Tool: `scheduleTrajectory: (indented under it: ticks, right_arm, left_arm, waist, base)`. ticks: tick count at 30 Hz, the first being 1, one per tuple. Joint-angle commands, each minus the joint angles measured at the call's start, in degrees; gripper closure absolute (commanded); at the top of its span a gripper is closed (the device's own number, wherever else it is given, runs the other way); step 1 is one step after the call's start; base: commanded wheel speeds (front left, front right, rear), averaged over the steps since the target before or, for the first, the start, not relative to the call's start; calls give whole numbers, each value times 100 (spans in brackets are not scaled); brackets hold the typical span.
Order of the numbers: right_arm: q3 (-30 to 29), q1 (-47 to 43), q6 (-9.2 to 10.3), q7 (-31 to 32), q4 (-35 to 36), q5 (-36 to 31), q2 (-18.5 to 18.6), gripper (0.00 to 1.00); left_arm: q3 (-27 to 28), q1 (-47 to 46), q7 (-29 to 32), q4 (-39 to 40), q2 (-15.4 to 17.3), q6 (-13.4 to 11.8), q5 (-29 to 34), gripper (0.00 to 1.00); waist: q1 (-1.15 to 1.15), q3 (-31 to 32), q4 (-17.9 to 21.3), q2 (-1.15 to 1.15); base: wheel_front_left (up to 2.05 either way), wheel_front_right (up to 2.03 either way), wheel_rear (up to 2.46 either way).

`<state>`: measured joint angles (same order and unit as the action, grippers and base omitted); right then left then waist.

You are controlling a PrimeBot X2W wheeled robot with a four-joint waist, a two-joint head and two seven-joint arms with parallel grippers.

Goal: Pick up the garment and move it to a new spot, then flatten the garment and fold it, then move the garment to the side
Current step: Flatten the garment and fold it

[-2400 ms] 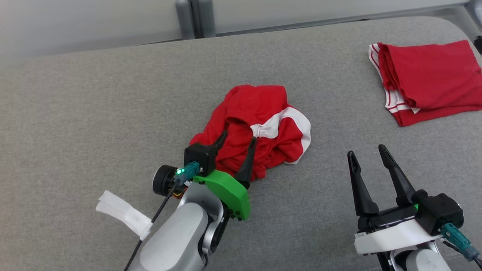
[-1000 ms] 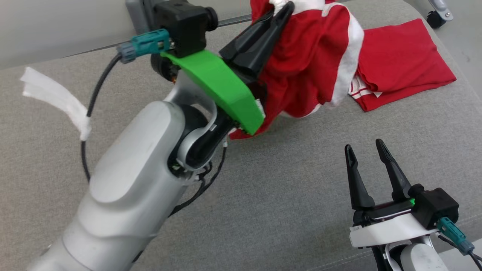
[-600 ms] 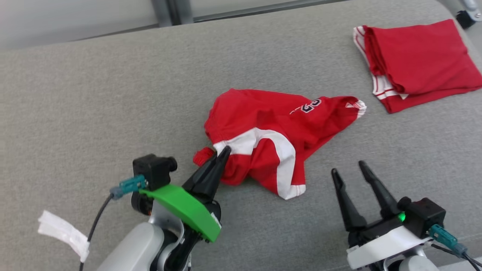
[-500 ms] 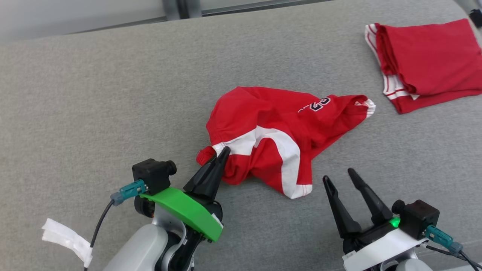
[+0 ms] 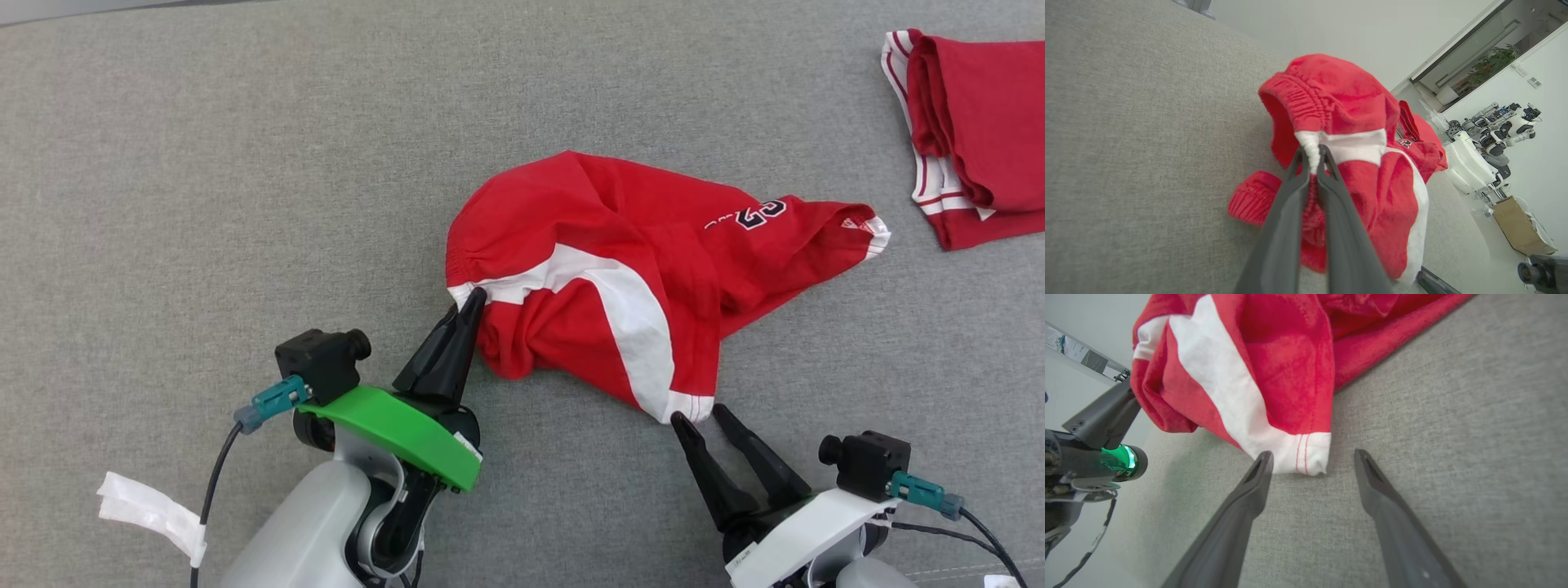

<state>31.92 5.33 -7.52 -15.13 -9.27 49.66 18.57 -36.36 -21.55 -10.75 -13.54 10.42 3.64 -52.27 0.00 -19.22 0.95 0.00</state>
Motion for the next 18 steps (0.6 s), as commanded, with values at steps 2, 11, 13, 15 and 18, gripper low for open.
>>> scheduleTrajectory:
  ticks: [2,11,13,15,18]
  right_arm:
    - [107,144,7,2,-121,117,65,12]
    - [313,380,7,7,-166,348,161,100]
    - [32,338,7,0,9,350,226,100]
    - [-396,188,7,-1,224,371,260,100]
    - [-1078,-52,8,0,618,428,379,100]
  left_arm:
    - [-10,-128,-39,-50,12,50,99,100]
    - [0,-185,-54,-123,95,77,114,100]
    - [31,-143,-79,-124,134,77,93,100]
    - [57,-87,-97,-92,186,71,61,100]
    - [75,-31,-38,1,309,91,21,100]
  waist:
    - [0,-63,-59,0]
    - [0,-69,-59,0]
    - [0,11,-16,0]
    - [0,103,41,0]
    - [0,238,127,0]
  base:
    - [0,0,0]
    - [0,0,0]
    - [0,0,0]
    - [0,0,0]
    - [0,0,0]
